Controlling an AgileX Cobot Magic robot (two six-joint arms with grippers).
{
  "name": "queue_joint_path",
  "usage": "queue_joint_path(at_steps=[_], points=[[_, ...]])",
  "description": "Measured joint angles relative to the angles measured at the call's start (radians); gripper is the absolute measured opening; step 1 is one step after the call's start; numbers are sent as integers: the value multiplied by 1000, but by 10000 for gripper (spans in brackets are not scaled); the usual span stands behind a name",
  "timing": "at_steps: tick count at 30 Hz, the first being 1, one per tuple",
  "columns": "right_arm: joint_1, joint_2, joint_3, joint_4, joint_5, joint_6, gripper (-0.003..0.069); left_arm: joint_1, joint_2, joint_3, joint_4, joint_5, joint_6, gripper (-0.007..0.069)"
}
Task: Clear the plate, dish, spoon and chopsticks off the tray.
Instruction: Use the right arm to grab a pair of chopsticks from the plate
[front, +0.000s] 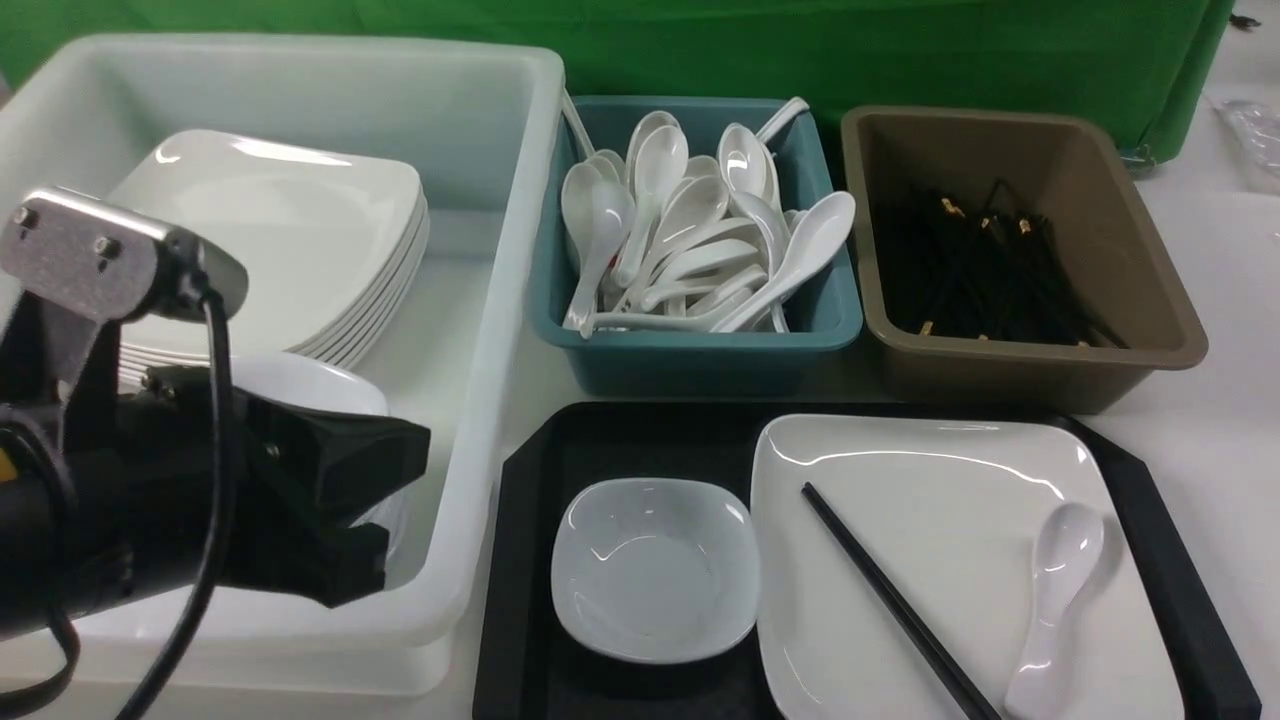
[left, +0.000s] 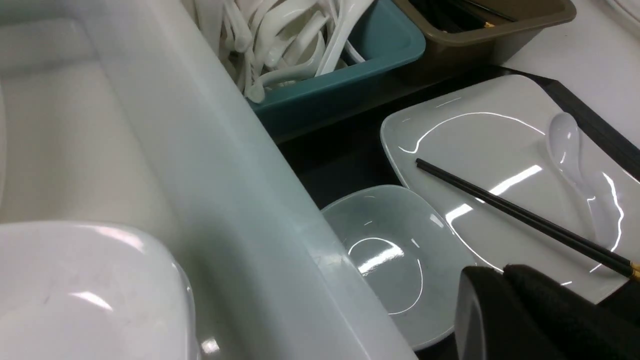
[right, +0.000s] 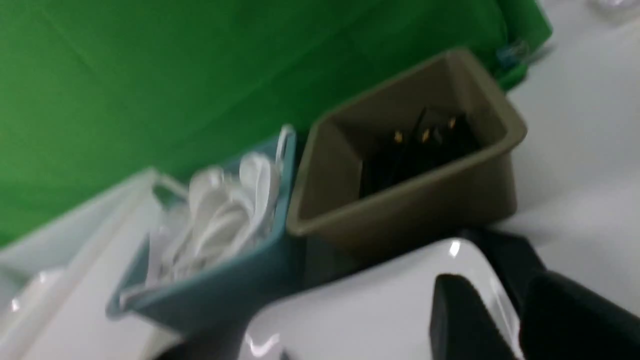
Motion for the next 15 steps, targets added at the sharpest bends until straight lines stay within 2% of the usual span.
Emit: queue_joint_path(at_steps=[5, 6, 8, 11, 15], points=[[88, 244, -228, 1, 252, -191, 222, -35, 0, -12, -51, 23, 102, 17], [130, 404, -354, 2, 386, -296, 223, -61, 0, -28, -60, 37, 113, 17], [182, 589, -481, 2, 525, -387, 221, -97, 0, -57, -65, 67, 122, 17], [227, 781, -600, 2, 646, -433, 221, -125, 0, -83, -70, 92, 130, 17], [349, 1127, -782, -17, 760, -458, 223, -140, 0, -100, -69, 110, 130, 17]])
